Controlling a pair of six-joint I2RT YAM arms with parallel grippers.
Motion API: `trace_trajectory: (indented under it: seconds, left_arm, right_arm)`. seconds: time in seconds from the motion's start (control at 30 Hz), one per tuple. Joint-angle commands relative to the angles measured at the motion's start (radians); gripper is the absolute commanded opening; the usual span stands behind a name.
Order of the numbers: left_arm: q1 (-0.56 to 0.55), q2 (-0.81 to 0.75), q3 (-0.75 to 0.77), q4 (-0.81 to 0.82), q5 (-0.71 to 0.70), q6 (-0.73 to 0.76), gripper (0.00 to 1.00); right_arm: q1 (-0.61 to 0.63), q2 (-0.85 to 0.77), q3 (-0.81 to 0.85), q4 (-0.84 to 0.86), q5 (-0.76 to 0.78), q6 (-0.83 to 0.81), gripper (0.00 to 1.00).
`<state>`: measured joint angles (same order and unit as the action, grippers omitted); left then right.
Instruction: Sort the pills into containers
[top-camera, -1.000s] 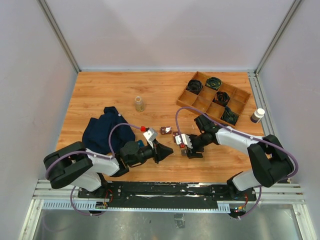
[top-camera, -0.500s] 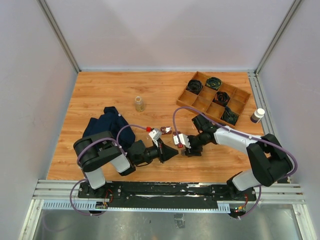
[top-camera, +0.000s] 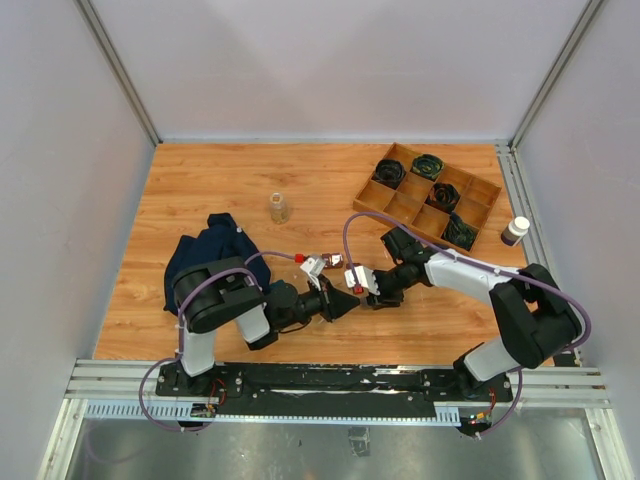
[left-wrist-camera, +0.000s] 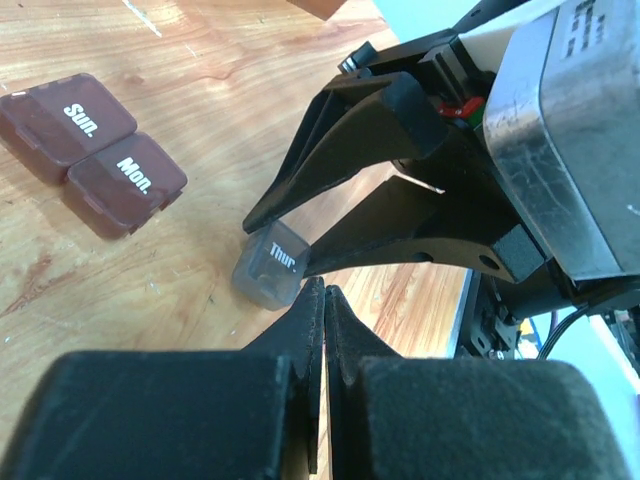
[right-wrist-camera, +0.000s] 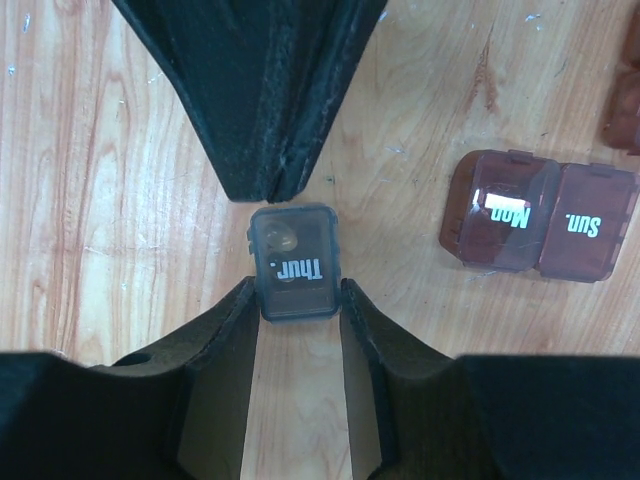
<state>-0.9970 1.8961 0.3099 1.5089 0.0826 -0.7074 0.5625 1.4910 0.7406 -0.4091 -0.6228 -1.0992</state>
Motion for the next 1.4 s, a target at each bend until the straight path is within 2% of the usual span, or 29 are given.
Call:
trace_trajectory:
  seconds: [0.0,0.43,0.63,0.97,1.17,1.27,1.37]
  left_arm:
    - [0.004,0.021,0.031,0.063,-0.036,-0.039,0.00]
    - [0.003,0.033,0.063,0.030,-0.034,-0.100,0.00]
    - [0.000,-0.005,0.094,-0.084,-0.037,-0.101,0.00]
    - [0.001,0.000,0.125,-0.155,-0.028,-0.116,0.00]
    - [0.000,0.029,0.176,-0.394,-0.047,-0.146,0.00]
    - [0.004,0.084,0.133,-0.356,-0.048,-0.213,0.00]
    - [0.007,0.086,0.121,-0.363,-0.056,-0.217,0.00]
  right_arm:
    - [0.018,0.026,0.020,-0.038,0.021,0.002,0.31]
    - [0.019,0.028,0.024,-0.040,0.021,0.007,0.27]
    - [0.018,0.029,0.025,-0.043,0.021,0.010,0.26]
    - [0.019,0.031,0.026,-0.045,0.021,0.012,0.24]
    - [0.020,0.032,0.028,-0.046,0.024,0.012,0.23]
    - [0.020,0.031,0.028,-0.047,0.025,0.010,0.23]
    - [0.019,0.031,0.030,-0.047,0.025,0.012,0.23]
